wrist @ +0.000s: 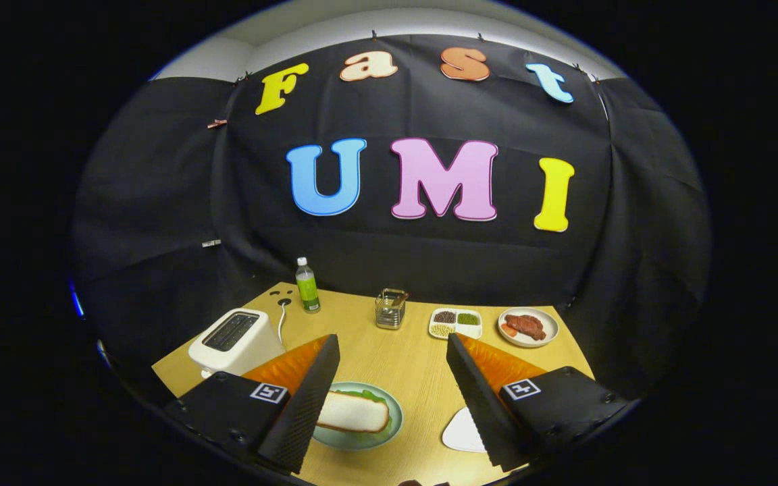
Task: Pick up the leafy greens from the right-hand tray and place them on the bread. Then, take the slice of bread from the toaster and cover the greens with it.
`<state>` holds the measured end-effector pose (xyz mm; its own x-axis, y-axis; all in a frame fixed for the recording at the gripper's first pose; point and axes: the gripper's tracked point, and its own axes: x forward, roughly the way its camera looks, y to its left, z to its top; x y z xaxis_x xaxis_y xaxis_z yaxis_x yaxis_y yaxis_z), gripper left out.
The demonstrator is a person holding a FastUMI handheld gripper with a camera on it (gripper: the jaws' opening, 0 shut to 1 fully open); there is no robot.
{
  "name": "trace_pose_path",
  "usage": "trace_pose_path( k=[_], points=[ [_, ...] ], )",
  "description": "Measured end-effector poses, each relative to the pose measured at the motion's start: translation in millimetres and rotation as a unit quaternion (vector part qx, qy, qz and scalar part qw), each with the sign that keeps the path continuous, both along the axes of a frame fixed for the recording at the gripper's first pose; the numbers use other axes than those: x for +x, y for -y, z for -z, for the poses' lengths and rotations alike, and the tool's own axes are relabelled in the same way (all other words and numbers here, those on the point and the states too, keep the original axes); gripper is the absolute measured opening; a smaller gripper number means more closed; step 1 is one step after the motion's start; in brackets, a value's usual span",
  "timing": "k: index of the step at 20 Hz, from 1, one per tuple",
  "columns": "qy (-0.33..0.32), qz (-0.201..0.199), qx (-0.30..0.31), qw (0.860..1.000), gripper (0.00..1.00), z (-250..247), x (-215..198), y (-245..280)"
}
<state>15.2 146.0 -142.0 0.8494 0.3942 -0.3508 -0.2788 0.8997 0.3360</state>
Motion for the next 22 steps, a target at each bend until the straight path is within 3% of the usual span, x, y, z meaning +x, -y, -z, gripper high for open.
trace_pose_path(
  k=[5,14,22],
  points=[
    [0.045,0.017,-0.001,0.999,0.99,-46,3,25],
    [0.136,0.046,-0.093,0.985,0.98,-99,-11,61],
    [0.132,0.048,-0.074,0.987,0.98,-109,-22,53]
  ],
)
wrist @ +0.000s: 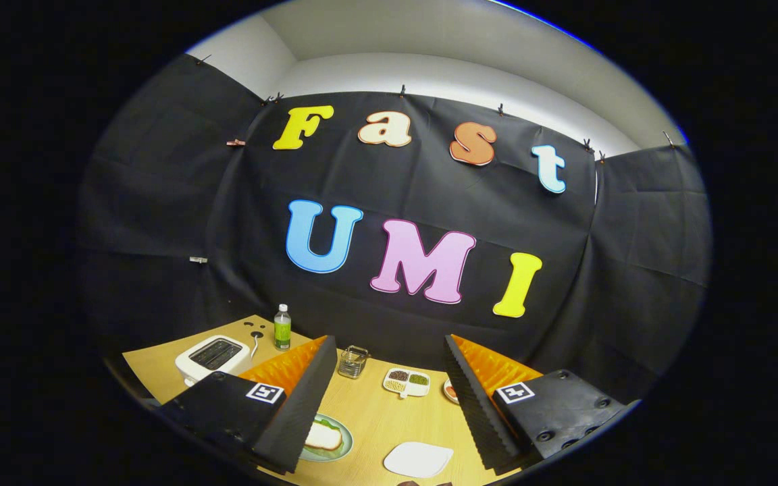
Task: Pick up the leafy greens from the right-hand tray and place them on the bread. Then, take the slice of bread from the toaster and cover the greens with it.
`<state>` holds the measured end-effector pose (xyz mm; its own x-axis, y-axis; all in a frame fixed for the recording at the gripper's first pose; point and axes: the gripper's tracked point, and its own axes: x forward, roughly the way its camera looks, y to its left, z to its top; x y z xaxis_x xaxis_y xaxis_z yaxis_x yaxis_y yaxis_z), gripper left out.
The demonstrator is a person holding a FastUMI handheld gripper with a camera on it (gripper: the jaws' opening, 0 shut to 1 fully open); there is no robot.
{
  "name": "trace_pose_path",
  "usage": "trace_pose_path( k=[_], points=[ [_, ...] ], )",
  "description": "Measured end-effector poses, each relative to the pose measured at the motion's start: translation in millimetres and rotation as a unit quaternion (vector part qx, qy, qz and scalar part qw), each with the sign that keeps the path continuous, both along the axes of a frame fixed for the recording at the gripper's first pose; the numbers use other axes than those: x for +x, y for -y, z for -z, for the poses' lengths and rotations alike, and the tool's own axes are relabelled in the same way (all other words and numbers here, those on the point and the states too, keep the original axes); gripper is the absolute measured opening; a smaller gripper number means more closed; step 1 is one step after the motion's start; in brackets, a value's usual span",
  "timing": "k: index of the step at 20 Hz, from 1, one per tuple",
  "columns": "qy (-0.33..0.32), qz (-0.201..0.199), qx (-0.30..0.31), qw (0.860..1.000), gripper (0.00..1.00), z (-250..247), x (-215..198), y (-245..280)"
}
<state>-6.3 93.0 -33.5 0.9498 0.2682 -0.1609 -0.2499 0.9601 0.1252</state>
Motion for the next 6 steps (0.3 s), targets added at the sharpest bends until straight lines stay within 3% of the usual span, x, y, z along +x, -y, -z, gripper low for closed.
trace_pose_path(
  k=[6],
  points=[
    [0.010,-0.012,-0.008,1.000,0.98,-2.7,-1.1,-9.5]
  ],
)
